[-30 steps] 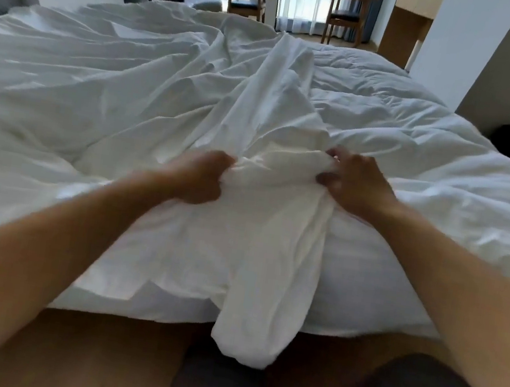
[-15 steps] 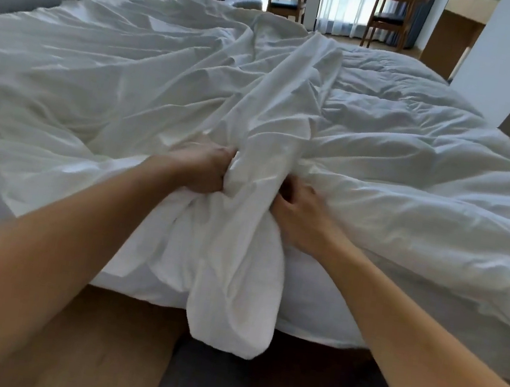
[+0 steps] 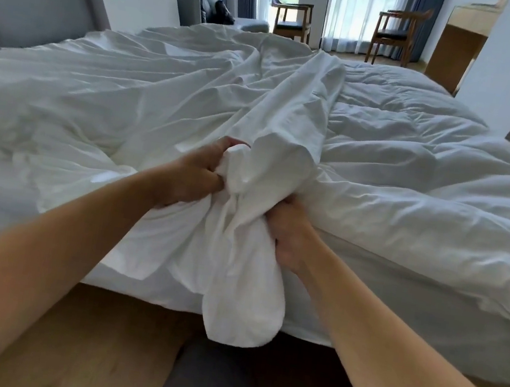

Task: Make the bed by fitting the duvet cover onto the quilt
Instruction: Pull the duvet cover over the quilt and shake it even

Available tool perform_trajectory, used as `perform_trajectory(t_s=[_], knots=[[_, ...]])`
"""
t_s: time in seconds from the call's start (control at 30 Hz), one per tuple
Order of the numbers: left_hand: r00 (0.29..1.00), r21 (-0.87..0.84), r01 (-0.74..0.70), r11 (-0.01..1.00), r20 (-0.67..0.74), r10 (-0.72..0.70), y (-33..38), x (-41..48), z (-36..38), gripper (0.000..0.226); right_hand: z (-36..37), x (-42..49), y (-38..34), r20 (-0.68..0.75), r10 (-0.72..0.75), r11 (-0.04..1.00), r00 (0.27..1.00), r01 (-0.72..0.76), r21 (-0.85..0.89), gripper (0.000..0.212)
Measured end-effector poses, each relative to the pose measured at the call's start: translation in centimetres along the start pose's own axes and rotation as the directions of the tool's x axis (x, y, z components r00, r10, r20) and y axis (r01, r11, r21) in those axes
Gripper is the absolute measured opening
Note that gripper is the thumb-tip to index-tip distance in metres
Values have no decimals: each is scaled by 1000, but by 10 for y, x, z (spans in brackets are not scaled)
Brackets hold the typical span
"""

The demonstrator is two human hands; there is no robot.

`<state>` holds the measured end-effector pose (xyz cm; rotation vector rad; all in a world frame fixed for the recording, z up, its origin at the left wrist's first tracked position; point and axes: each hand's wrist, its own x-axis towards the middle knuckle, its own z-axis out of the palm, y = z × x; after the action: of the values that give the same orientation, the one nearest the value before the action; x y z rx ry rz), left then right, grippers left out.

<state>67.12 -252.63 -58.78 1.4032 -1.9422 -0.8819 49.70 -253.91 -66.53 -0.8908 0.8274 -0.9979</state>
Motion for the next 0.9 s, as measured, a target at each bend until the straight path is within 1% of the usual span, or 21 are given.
perform_trajectory(t_s=[0.07, 0.1, 0.13, 0.2, 0.27, 0.33, 0.4, 0.43, 0.5, 0.57, 0.6, 0.67, 0.73, 0.8, 0.87, 0.9], knots=[[1000, 4, -1, 1000, -27, 1, -3, 1, -1, 70, -9, 2, -2, 38, 14, 995, 999, -17, 99, 45], [999, 18, -11, 1000, -47, 12, -6, 2, 0, 69, -11, 3, -5, 67, -5, 994, 998, -2, 113, 47], [996, 61, -28, 998, -80, 33, -8, 4, 2, 67, -13, 3, -7, 83, -34, 996, 996, 27, 87, 44], [971, 246, -59, 967, -211, 112, -12, 9, 7, 63, -14, 3, -14, 82, -56, 998, 995, 56, -3, 38], [906, 438, -72, 896, -347, 242, -14, 11, 8, 55, -11, 3, -21, 78, -24, 998, 997, 29, -64, 46], [846, 513, -89, 853, -413, 337, -11, 8, 6, 39, -6, 4, -28, 52, -26, 985, 998, 34, -170, 55], [820, 554, -109, 826, -419, 390, -8, 4, 4, 27, 0, 5, -33, 19, -75, 958, 997, 78, -275, 46], [816, 588, -99, 803, -414, 403, -8, 3, 3, 28, 3, 3, -35, -1, -111, 944, 994, 105, -312, 41], [823, 679, -12, 734, -411, 393, -11, 4, 1, 33, 5, 1, -35, -32, -195, 888, 980, 163, -429, 39], [833, 752, 120, 649, -431, 346, -18, 7, 2, 33, 5, 2, -31, -46, -280, 803, 959, 208, -559, 40], [839, 777, 171, 606, -438, 324, -22, 10, 4, 35, 5, 3, -29, -57, -309, 796, 949, 225, -562, 39], [851, 806, 228, 545, -438, 291, -33, 17, 10, 34, 5, 6, -28, -82, -332, 838, 940, 253, -483, 36], [878, 806, 265, 529, -428, 212, -43, 23, 14, 33, 4, 9, -30, -87, -287, 879, 954, 226, -420, 33], [903, 809, 275, 519, -403, 151, -51, 26, 8, 37, -4, 12, -35, -103, -257, 873, 961, 185, -451, 23], [911, 845, 234, 481, -363, 196, -54, 27, -10, 41, -23, 13, -46, -171, -268, 854, 948, 152, -498, 10], [907, 867, 201, 455, -340, 247, -54, 28, -24, 39, -37, 13, -56, -218, -281, 841, 935, 130, -526, 10]])
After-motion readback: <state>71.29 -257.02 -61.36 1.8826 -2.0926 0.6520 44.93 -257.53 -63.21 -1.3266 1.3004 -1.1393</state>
